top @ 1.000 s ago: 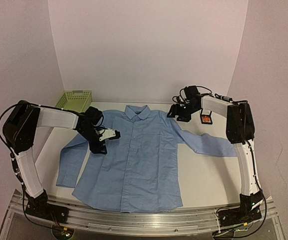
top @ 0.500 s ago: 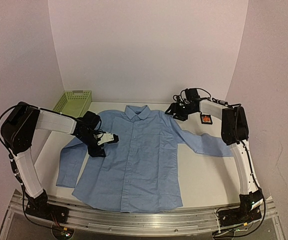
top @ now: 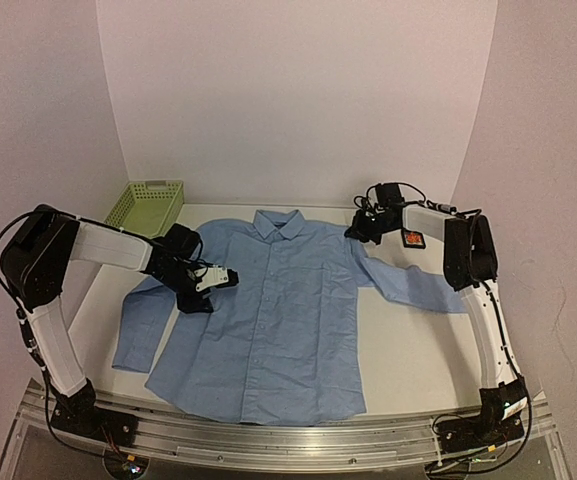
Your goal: Pin the brooch onto the clothing
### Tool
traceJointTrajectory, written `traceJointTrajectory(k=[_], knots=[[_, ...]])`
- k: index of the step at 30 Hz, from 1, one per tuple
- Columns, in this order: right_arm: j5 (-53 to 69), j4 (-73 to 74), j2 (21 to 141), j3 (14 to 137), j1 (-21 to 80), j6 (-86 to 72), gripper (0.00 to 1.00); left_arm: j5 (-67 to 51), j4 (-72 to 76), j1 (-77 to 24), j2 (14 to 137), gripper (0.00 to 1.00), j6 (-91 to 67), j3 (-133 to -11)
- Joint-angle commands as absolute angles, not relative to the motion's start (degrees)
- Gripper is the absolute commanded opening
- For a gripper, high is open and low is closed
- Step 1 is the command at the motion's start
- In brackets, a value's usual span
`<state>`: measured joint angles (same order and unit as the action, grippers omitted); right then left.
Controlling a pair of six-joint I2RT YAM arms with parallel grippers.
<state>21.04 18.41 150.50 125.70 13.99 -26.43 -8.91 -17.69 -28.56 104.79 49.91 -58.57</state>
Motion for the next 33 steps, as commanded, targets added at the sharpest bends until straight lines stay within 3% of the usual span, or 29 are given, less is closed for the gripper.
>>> traceJointTrajectory(k=[1, 7, 13, 19, 23, 28, 31, 33], knots=[[9.7, 16.2, 147.7, 129.0, 12.0, -22.7, 0.00, -5.7, -20.2, -28.8, 108.0, 0.54, 54.0, -51.5], [5.0, 12.2, 149.4, 130.1, 12.6, -11.3, 0.02, -5.0, -20.1, -28.8, 107.6, 0.54, 54.4, -49.3], [0.3, 11.6, 146.3, 128.2, 12.6, -8.3, 0.45, -4.1, -19.7, -28.8, 108.5, 0.54, 54.6, -48.4], [-6.5, 15.5, 133.4, 118.4, 12.6, -8.3, 0.57, -6.0, -22.2, -28.8, 107.5, 0.54, 54.5, -49.6], [-11.7, 24.0, 124.0, 110.5, 12.6, -10.6, 0.56, -11.5, -28.8, -28.7, 106.2, 0.55, 52.6, -59.9], [-17.4, 30.9, 114.7, 96.1, 12.4, -15.9, 0.51, -20.5, -34.6, -28.8, 112.9, 0.55, 47.2, -84.4], [-15.1, 31.4, 109.3, 88.0, 10.2, -20.8, 0.40, -25.0, -32.6, -29.9, 119.5, 0.54, 42.5, -98.5], [-12.9, 31.1, 107.6, 83.4, 8.4, -22.9, 0.24, -24.6, -29.0, -32.4, 124.1, 0.53, 41.5, -104.6]])
